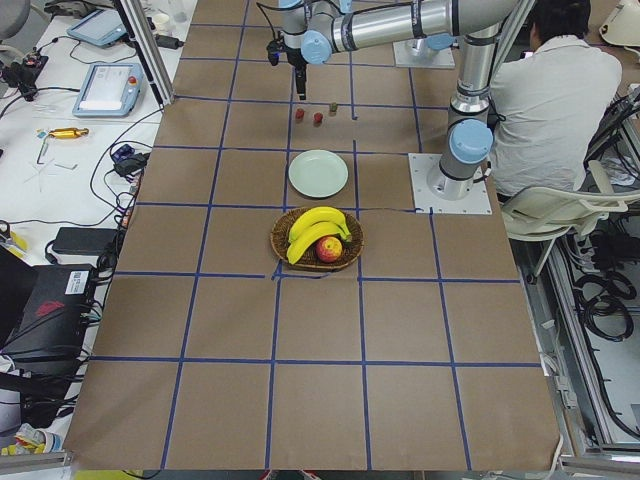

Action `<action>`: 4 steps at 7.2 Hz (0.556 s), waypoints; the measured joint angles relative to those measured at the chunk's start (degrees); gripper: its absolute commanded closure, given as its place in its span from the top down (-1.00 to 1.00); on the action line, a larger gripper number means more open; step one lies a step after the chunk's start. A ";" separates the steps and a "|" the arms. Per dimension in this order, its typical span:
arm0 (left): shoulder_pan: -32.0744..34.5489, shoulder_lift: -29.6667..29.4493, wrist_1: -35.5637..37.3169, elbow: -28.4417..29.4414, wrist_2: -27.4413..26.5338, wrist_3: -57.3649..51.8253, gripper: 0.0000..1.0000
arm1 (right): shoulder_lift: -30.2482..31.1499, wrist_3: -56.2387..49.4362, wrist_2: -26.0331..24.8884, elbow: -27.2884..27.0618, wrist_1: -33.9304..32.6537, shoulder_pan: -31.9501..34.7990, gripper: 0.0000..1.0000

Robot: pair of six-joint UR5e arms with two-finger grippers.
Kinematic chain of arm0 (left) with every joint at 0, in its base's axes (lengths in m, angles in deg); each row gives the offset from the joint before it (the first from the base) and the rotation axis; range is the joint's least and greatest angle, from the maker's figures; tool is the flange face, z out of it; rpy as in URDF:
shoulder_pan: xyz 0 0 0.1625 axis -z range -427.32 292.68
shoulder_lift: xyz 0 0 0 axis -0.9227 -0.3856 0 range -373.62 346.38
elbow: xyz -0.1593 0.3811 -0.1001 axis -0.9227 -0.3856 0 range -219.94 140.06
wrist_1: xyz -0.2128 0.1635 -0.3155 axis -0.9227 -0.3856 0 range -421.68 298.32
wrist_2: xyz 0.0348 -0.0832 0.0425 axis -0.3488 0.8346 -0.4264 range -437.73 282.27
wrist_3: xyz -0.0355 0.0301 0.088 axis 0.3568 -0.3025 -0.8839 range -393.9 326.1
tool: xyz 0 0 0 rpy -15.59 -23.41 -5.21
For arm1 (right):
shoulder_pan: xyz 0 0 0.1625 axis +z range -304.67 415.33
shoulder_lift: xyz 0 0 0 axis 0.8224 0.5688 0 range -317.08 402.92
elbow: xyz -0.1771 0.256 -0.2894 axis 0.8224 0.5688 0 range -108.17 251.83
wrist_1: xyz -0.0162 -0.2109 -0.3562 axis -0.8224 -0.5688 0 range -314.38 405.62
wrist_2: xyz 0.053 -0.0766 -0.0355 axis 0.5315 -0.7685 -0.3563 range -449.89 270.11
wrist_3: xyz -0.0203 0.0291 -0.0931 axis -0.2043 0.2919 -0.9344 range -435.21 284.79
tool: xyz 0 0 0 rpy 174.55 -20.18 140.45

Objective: Collect all strawberries into plate
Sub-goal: 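Move the left gripper over the strawberries and lower it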

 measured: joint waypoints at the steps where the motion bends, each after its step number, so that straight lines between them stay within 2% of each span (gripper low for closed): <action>1: 0.00 -2.15 2.54 -0.30 1.73 3.71 1.00 | -0.13 -0.04 0.03 -0.36 -0.04 0.00 1.00; 4: 0.03 -7.81 9.23 -0.52 3.19 12.65 1.00 | -0.27 -0.31 -0.14 -2.81 -1.71 -0.14 1.00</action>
